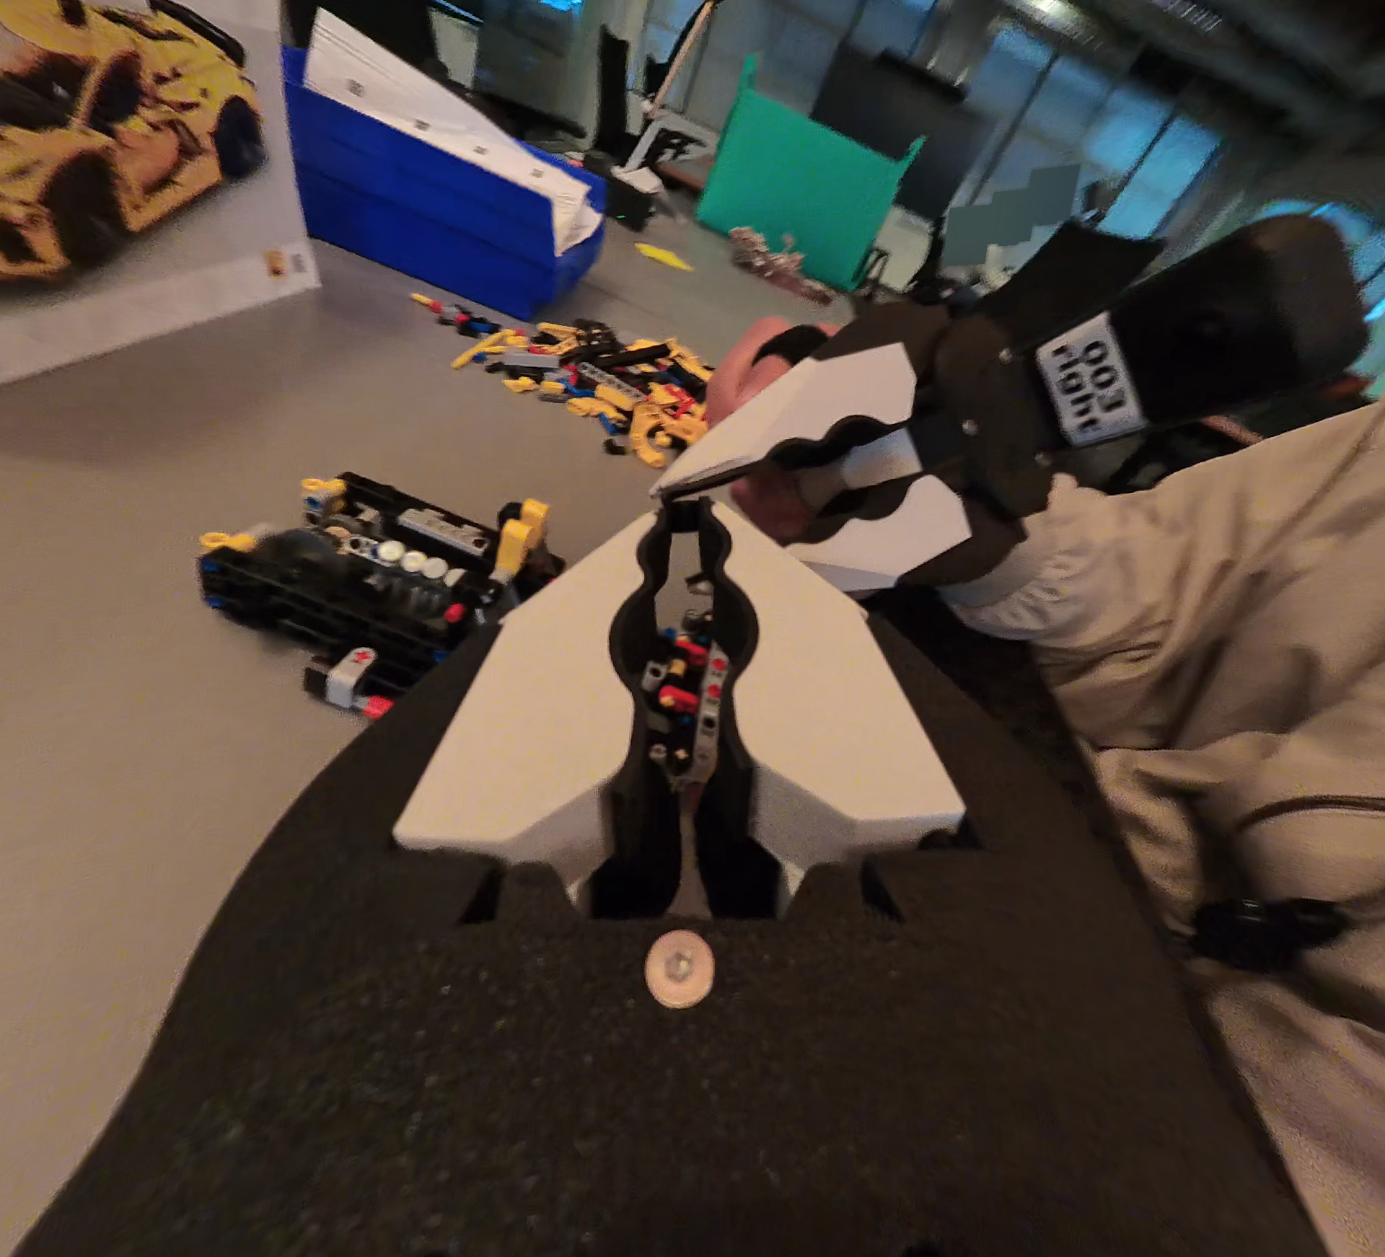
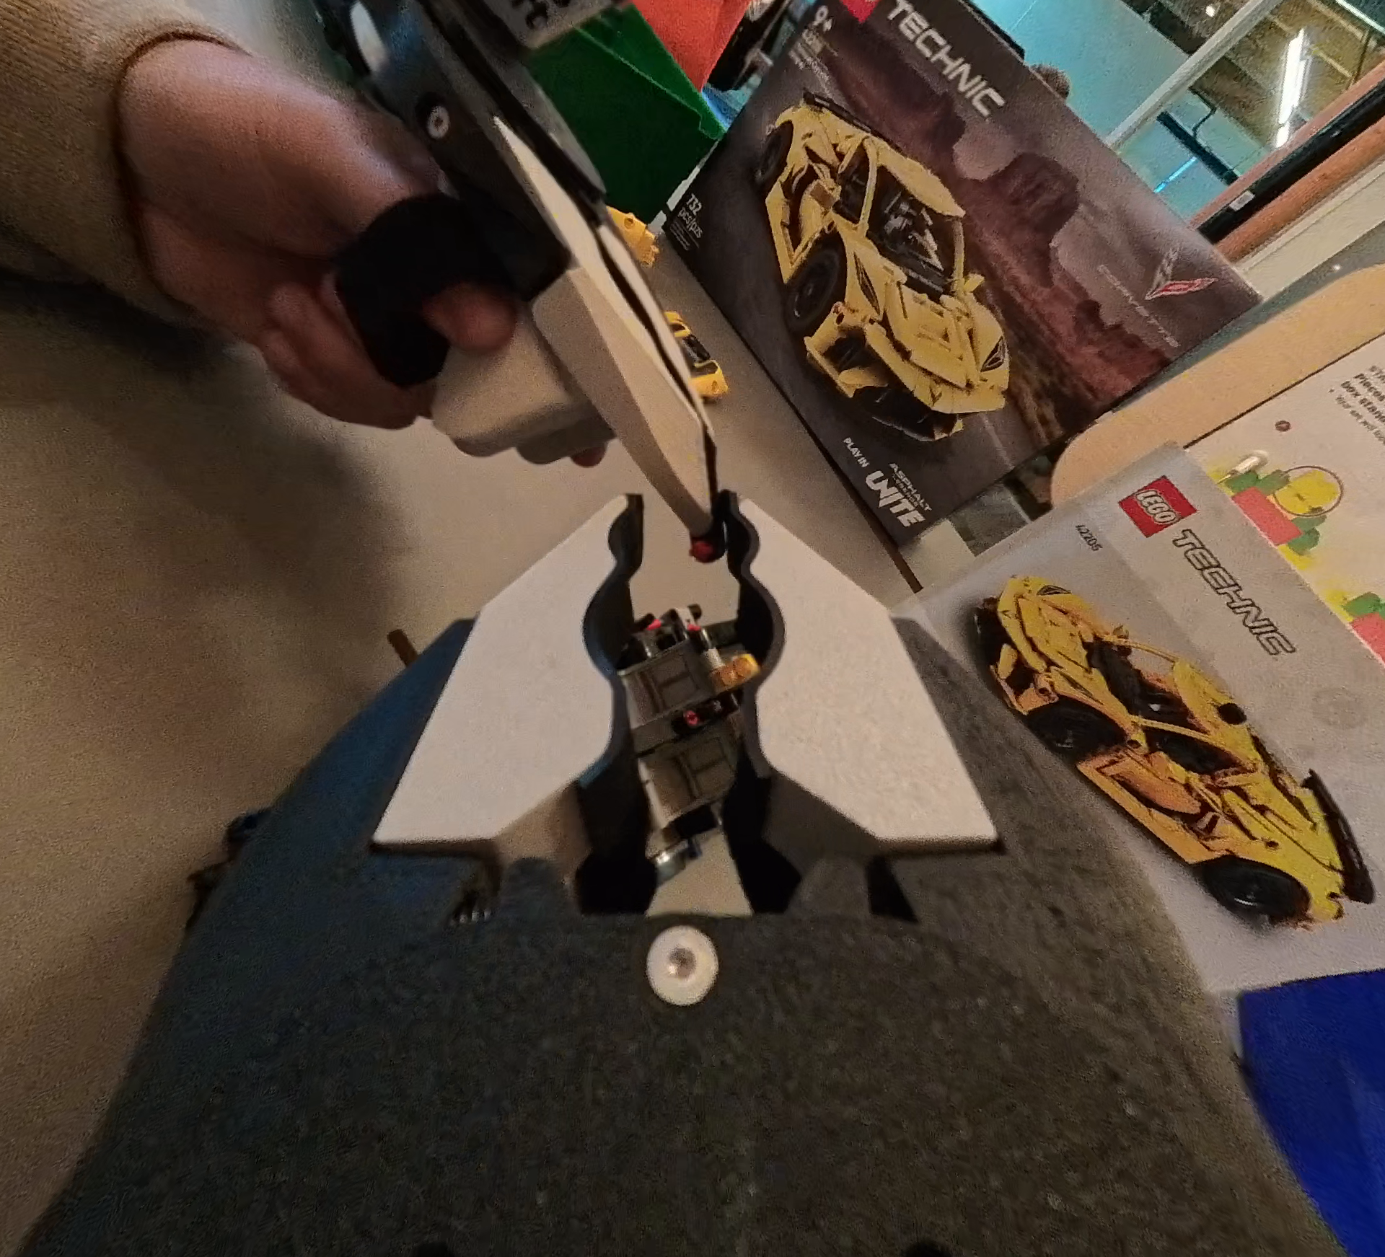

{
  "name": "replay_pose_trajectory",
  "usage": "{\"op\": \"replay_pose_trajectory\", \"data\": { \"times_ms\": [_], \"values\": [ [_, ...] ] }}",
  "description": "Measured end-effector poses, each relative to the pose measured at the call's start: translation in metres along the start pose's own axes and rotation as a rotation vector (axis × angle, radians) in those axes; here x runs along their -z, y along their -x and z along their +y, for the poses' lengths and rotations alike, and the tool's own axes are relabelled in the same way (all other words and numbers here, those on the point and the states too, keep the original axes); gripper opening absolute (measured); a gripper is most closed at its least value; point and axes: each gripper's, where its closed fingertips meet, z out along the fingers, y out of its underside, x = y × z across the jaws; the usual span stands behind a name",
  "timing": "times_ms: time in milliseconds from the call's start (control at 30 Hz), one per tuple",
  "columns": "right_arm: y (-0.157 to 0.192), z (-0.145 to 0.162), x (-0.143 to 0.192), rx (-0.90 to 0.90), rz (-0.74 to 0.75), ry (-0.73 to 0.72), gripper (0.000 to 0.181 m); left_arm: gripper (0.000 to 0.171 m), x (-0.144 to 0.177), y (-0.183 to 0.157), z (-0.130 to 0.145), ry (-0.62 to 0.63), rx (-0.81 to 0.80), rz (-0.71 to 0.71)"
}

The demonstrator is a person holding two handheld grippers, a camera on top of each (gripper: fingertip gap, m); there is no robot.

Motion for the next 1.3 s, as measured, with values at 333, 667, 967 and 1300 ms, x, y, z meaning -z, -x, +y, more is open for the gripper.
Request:
{"op": "replay_pose_trajectory", "data": {
  "times_ms": [333, 667, 967, 1300],
  "values": [
    [-0.009, 0.018, -0.004, 0.021, 0.047, 0.092, 0.021, 0.007, 0.006, 0.026, -0.001, -0.017, 0.037, -0.125],
    [-0.007, 0.018, -0.005, 0.075, 0.075, 0.097, 0.004, 0.007, 0.001, 0.02, 0.006, 0.023, 0.029, -0.111],
    [-0.007, 0.021, -0.006, 0.087, 0.051, 0.158, 0.003, 0.006, 0.001, 0.022, 0.009, 0.05, 0.028, -0.12],
    [-0.014, 0.022, -0.006, 0.135, 0.118, 0.216, 0.002, 0.005, 0.0, 0.027, 0.005, 0.12, -0.161, -0.331]
  ]
}}
